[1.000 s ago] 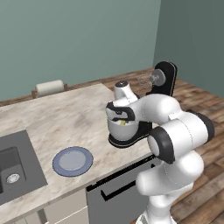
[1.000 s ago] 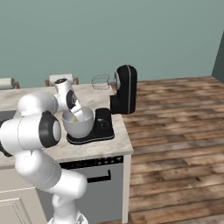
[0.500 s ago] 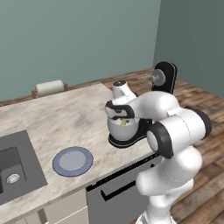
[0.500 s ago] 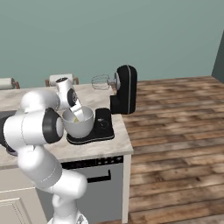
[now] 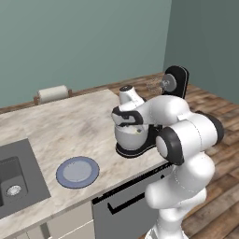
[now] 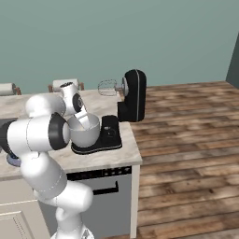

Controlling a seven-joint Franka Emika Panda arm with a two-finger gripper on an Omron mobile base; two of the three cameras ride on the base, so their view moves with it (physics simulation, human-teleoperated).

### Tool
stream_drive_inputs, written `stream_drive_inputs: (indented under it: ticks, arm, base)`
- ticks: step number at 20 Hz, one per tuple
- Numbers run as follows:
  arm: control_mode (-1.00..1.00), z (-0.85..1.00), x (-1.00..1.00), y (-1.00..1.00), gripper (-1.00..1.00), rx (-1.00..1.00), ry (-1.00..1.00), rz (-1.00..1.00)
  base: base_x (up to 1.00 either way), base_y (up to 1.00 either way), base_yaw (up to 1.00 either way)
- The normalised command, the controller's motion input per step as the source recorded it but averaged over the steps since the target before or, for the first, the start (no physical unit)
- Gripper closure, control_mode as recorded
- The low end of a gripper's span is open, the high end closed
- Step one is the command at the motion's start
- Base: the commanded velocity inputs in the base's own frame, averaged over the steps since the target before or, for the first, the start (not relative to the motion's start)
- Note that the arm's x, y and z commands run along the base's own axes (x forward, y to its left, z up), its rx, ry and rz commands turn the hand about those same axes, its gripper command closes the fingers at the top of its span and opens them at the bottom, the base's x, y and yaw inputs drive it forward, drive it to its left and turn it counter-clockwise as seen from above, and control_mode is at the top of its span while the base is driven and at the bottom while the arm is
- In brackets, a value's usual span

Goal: Add butter and sugar cubes to the stand mixer bowl and then turn on the stand mixer to begin making frosting.

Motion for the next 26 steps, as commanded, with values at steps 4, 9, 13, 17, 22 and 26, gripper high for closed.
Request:
stream_drive_inputs:
  ticks: [4,9,13,17,22,26]
  arm:
    - [-1.0,0.0,0.0,0.0,-1.0,0.0,-0.11,-0.05]
    - [-1.0,0.16,0.0,0.0,-1.0,0.06,-0.28,-0.06]
    - [-1.0,0.3,0.0,-0.08,-1.0,0.09,-0.27,-0.06]
    - [-1.0,0.32,-0.14,-0.25,-1.0,0.1,-0.17,-0.05]
    - [-1.0,0.55,-0.32,-0.34,-1.0,0.08,-0.06,-0.01]
    - [-1.0,0.79,-0.42,-0.16,-1.0,0.03,0.0,0.0]
  base:
    - [0.0,0.0,0.0]
    - [0.0,0.0,0.0]
    - [0.0,0.0,0.0]
    - [0.0,0.0,0.0]
    - [0.0,0.0,0.0]
    - [0.0,0.0,0.0]
